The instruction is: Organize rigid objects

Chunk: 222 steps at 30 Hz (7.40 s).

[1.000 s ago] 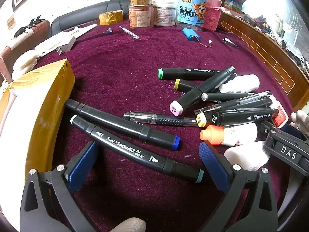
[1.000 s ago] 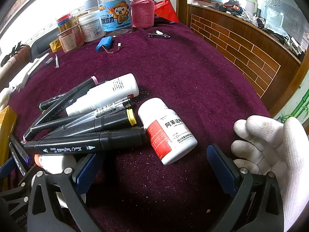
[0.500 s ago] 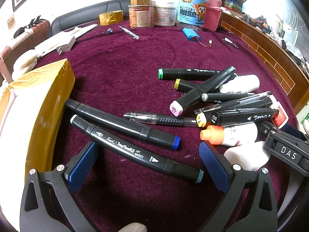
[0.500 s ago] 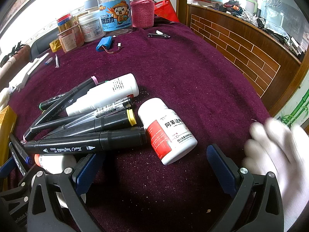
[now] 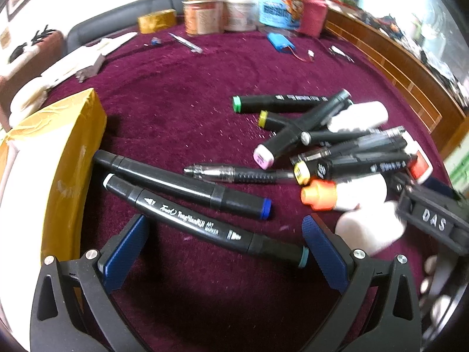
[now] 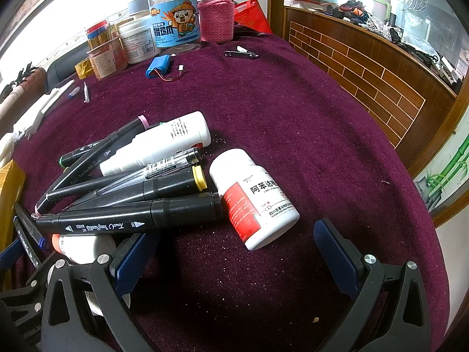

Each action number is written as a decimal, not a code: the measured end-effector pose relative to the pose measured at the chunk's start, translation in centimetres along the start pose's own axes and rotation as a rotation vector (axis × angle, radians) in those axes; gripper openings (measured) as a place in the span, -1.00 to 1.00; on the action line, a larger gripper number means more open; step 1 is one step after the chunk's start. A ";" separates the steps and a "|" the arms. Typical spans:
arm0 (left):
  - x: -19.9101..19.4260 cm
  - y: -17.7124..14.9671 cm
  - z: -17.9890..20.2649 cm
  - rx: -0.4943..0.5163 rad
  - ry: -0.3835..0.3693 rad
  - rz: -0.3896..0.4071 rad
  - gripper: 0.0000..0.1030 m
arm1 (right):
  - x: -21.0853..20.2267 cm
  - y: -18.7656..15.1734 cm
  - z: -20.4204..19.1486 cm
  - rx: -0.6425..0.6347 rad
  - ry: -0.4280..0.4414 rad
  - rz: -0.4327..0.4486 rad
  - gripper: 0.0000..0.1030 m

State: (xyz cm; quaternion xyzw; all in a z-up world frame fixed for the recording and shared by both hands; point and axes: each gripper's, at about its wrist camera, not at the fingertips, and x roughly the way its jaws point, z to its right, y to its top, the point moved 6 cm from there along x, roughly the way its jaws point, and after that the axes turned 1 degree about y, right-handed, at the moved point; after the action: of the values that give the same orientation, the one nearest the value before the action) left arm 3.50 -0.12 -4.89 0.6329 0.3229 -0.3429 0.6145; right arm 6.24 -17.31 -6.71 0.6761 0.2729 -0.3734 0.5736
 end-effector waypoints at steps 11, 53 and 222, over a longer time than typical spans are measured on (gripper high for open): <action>-0.4 -0.7 -0.2 0.042 -0.010 -0.016 1.00 | -0.6 -0.6 -0.2 -0.086 0.059 -0.068 0.98; -3.5 -1.4 -7.2 0.006 -0.027 -0.014 -0.58 | -3.8 1.5 6.6 0.230 0.221 0.218 0.57; -4.1 -2.4 -27.6 -0.733 -0.281 0.119 -0.05 | -13.9 -3.2 -24.6 -0.332 0.615 0.035 -0.22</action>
State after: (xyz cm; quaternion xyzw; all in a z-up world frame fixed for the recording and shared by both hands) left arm 0.23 27.58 -2.56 0.3363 0.2994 -0.2518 0.8567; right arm 0.46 8.24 4.43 0.6588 0.4785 -0.0928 0.5730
